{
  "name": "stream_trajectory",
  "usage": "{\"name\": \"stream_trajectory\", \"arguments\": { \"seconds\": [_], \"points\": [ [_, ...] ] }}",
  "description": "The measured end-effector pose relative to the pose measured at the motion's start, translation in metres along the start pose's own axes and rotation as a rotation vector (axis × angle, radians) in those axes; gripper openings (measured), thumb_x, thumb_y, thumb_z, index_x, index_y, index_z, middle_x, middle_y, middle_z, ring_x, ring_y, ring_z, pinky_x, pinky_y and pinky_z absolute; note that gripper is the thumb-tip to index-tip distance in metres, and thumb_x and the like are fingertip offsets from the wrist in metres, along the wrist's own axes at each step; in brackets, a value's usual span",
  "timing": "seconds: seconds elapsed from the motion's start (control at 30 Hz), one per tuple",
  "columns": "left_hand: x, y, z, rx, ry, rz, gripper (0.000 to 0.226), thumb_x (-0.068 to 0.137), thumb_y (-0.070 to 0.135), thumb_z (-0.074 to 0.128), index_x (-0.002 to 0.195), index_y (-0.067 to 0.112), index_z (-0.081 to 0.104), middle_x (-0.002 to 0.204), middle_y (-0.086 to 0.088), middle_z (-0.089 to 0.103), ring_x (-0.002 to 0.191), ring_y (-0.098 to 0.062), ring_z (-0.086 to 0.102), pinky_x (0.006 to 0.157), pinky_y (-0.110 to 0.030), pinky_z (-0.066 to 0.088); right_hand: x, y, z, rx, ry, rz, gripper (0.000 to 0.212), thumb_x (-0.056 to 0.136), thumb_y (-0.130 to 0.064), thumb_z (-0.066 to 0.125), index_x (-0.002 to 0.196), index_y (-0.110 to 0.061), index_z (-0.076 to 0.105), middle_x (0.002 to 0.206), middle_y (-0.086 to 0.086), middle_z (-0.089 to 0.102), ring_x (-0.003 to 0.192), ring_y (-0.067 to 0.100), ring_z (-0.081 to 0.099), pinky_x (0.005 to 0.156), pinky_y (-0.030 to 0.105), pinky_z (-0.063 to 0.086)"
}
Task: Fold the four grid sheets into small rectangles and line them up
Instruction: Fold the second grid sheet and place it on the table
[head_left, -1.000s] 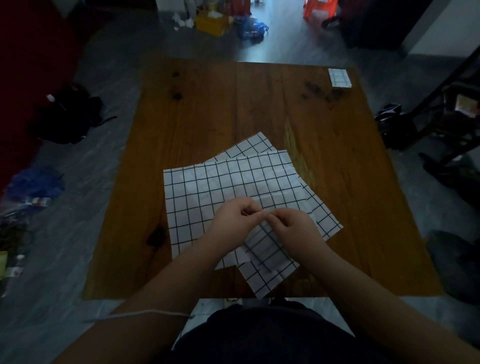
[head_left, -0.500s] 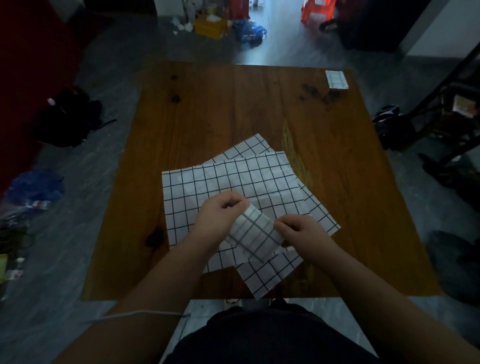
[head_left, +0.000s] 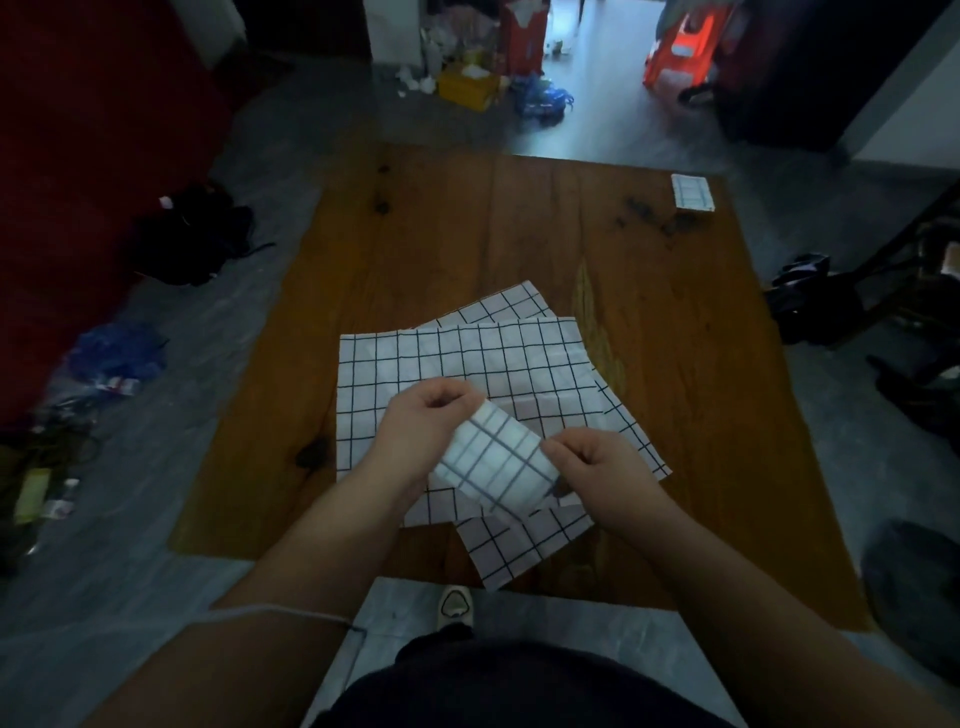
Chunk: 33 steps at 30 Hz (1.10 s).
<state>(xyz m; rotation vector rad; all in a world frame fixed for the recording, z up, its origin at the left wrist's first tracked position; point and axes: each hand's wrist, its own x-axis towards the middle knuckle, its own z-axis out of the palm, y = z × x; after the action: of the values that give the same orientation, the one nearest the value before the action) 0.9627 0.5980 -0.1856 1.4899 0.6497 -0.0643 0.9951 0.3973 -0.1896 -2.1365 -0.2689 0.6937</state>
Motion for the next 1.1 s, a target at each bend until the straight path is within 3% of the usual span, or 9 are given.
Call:
{"name": "stream_trajectory", "arguments": {
  "seconds": [0.2,0.37,0.43,0.57,0.63,0.73,0.8,0.9,1.1],
  "points": [
    [-0.039,-0.011,0.024,0.023,0.098,0.035,0.009,0.094,0.022,0.067,0.090,0.020,0.075,0.096,-0.005,0.072,0.093,-0.025,0.068,0.077,-0.037,0.055,-0.032,0.024,-0.025,0.062,-0.038,-0.090,0.023,0.104,-0.024,0.051,0.095,-0.030,0.072,0.088,-0.015,0.076,0.084,-0.002,0.070,0.077,0.022,0.056],
    [-0.085,-0.016,0.055,0.102,0.108,0.124,0.008,0.093,0.016,0.069,0.087,0.015,0.074,0.079,0.005,0.067,0.069,0.001,0.063,0.058,-0.012,0.048,-0.060,0.047,-0.051,-0.181,-0.124,-0.212,0.023,0.103,-0.029,0.051,0.087,-0.033,0.068,0.081,-0.010,0.068,0.077,-0.002,0.061,0.071,0.020,0.046],
    [-0.100,-0.017,0.062,0.126,0.075,0.151,0.007,0.092,0.017,0.071,0.085,0.017,0.074,0.076,0.006,0.067,0.067,0.001,0.063,0.058,-0.011,0.047,-0.068,0.047,-0.054,-0.173,-0.144,-0.258,0.019,0.103,-0.032,0.052,0.093,-0.037,0.067,0.086,-0.015,0.067,0.082,-0.004,0.059,0.071,0.018,0.043],
    [-0.128,-0.020,0.065,0.190,0.073,0.165,0.006,0.089,0.026,0.074,0.085,0.021,0.075,0.084,-0.002,0.070,0.075,-0.007,0.065,0.065,-0.020,0.050,-0.079,0.032,-0.044,-0.203,-0.171,-0.370,0.015,0.102,-0.034,0.054,0.095,-0.033,0.067,0.087,-0.015,0.067,0.082,-0.003,0.059,0.068,0.016,0.042],
    [-0.140,-0.019,0.056,0.098,0.098,0.164,0.006,0.088,0.025,0.075,0.088,0.018,0.076,0.085,-0.005,0.070,0.078,-0.012,0.066,0.070,-0.025,0.053,-0.081,0.022,-0.037,-0.192,-0.170,-0.375,0.016,0.100,-0.032,0.056,0.092,-0.027,0.068,0.085,-0.010,0.067,0.082,0.001,0.060,0.067,0.019,0.044],
    [-0.159,-0.020,0.030,-0.163,0.095,0.071,0.033,0.087,0.029,0.072,0.110,0.005,0.071,0.100,-0.014,0.070,0.090,-0.023,0.068,0.075,-0.034,0.056,-0.084,0.007,-0.027,-0.061,-0.172,-0.374,0.017,0.099,-0.031,0.059,0.087,-0.024,0.069,0.085,-0.005,0.070,0.082,0.009,0.064,0.072,0.030,0.050],
    [-0.175,-0.023,0.014,-0.326,0.031,0.012,0.042,0.093,0.025,0.064,0.125,-0.003,0.060,0.112,-0.018,0.070,0.099,-0.030,0.070,0.080,-0.040,0.060,-0.085,-0.006,-0.020,0.016,-0.161,-0.371,0.019,0.100,-0.030,0.059,0.084,-0.026,0.069,0.083,-0.007,0.071,0.077,0.003,0.064,0.066,0.024,0.048],
    [-0.195,-0.037,-0.009,-0.336,0.008,-0.007,0.044,0.097,0.024,0.059,0.133,0.001,0.055,0.124,-0.020,0.068,0.115,-0.036,0.066,0.101,-0.054,0.050,-0.085,-0.024,0.002,0.082,-0.171,-0.381,0.019,0.100,-0.028,0.059,0.084,-0.028,0.069,0.082,-0.009,0.072,0.075,-0.003,0.064,0.059,0.013,0.044],
    [-0.226,-0.072,-0.064,-0.348,0.306,0.029,0.030,0.099,0.015,0.058,0.126,0.000,0.059,0.115,-0.020,0.072,0.107,-0.037,0.070,0.092,-0.053,0.057,-0.086,-0.061,0.083,0.050,-0.327,-0.416,0.013,0.102,-0.032,0.055,0.096,-0.031,0.067,0.090,-0.013,0.074,0.080,-0.005,0.068,0.061,0.014,0.052]
  ]
}}
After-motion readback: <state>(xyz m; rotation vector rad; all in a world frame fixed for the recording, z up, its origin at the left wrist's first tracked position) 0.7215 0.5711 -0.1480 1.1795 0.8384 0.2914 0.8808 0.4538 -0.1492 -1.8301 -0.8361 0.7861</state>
